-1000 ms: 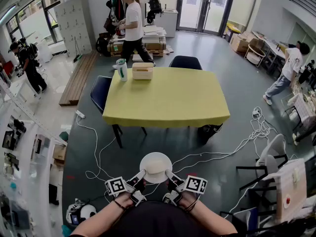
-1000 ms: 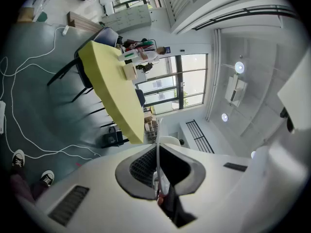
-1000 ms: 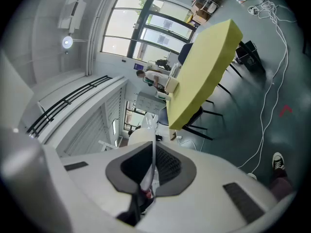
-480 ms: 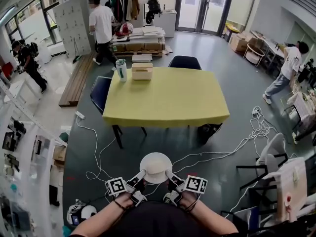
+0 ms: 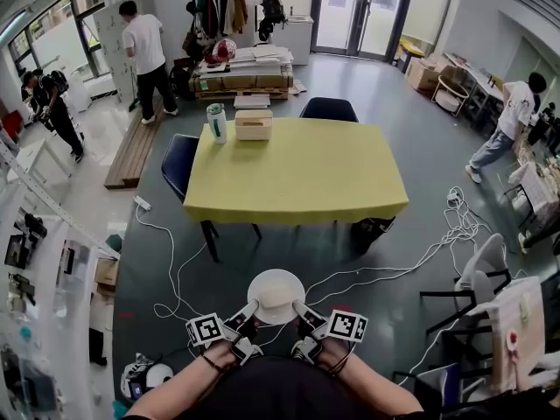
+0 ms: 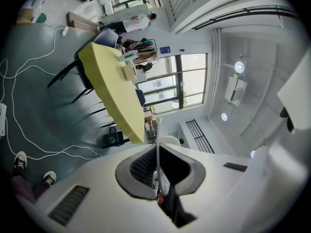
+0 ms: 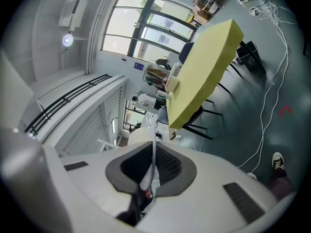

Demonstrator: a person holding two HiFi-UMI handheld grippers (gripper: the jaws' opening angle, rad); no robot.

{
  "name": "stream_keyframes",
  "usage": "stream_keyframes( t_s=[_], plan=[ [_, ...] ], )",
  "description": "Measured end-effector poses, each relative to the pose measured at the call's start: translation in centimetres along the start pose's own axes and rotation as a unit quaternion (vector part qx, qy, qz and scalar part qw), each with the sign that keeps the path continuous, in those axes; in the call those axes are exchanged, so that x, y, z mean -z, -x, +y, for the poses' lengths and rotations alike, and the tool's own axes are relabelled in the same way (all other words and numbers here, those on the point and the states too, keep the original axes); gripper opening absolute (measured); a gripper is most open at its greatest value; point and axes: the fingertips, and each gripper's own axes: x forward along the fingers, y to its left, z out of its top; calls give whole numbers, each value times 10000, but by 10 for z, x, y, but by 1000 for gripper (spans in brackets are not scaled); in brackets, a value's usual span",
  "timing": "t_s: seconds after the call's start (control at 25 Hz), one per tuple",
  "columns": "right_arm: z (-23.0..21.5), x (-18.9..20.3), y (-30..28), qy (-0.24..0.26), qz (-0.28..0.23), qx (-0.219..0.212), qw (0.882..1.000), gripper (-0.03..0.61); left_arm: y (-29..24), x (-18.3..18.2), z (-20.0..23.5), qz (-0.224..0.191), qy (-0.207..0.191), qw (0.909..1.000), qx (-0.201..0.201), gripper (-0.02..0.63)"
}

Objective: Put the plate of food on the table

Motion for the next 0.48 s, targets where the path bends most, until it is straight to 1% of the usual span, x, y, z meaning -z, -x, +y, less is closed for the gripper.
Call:
stream_keyframes(
  t_s=[0.48],
  plan=[
    [4, 13, -14, -45, -105, 95, 9999, 23, 14, -13, 7, 113, 0, 9999, 40, 18]
  ],
)
